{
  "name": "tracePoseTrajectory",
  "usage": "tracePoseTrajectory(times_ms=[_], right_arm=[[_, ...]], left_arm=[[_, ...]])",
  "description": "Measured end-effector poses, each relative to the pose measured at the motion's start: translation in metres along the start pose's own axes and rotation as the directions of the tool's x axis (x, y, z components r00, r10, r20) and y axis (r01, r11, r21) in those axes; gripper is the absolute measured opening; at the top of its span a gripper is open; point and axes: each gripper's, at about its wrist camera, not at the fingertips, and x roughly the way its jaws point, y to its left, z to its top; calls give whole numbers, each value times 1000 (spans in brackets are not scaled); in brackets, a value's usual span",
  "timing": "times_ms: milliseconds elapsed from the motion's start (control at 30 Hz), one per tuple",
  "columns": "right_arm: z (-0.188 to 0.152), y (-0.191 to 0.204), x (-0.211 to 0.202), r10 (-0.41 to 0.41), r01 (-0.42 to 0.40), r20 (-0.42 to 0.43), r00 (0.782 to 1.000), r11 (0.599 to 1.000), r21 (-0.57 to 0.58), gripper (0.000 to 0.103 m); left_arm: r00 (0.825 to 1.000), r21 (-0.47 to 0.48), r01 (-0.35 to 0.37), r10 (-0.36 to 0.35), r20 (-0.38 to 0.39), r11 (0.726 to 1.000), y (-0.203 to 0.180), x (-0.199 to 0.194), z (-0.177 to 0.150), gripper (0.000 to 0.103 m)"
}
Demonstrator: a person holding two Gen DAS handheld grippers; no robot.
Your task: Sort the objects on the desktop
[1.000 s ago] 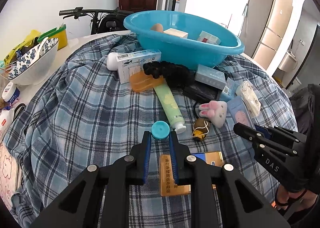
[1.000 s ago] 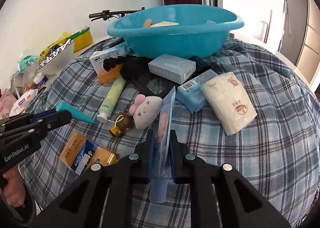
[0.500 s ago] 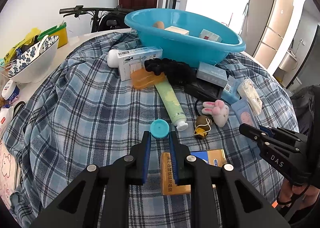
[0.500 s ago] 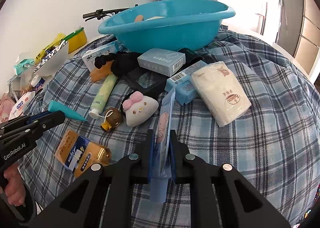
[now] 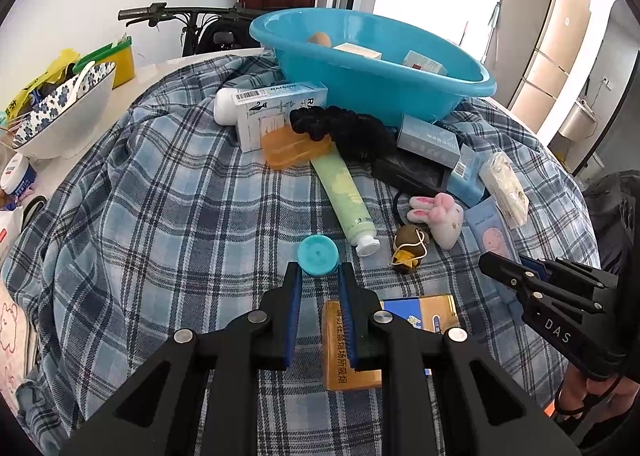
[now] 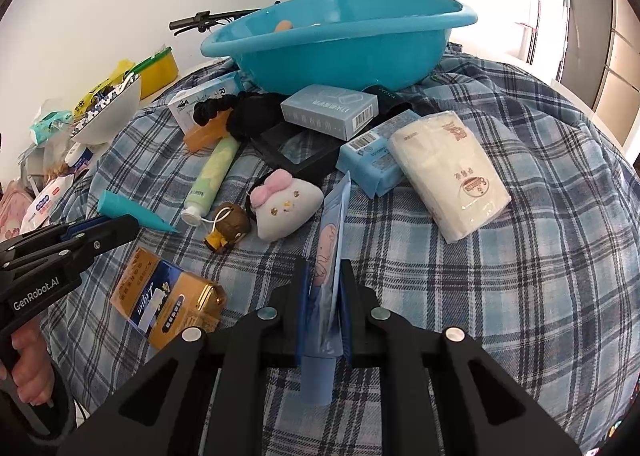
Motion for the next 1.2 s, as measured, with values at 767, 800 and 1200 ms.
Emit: tracePoseTrajectory(times_ms=[767,800,1200], right_arm=[[1,-3,-2,-3,3,2,1000,1000,13,13],[1,-3,-2,-3,3,3,1000,1000,14,13],[1,-5,-3,-3,3,0,1000,1000,15,13]], left_arm=[[998,11,-40,39,53,999,1,-7,2,56],[998,11,-37,37,50,999,1,-6,2,56],[999,19,-38,38,-4,999,9,-13,-14,54]])
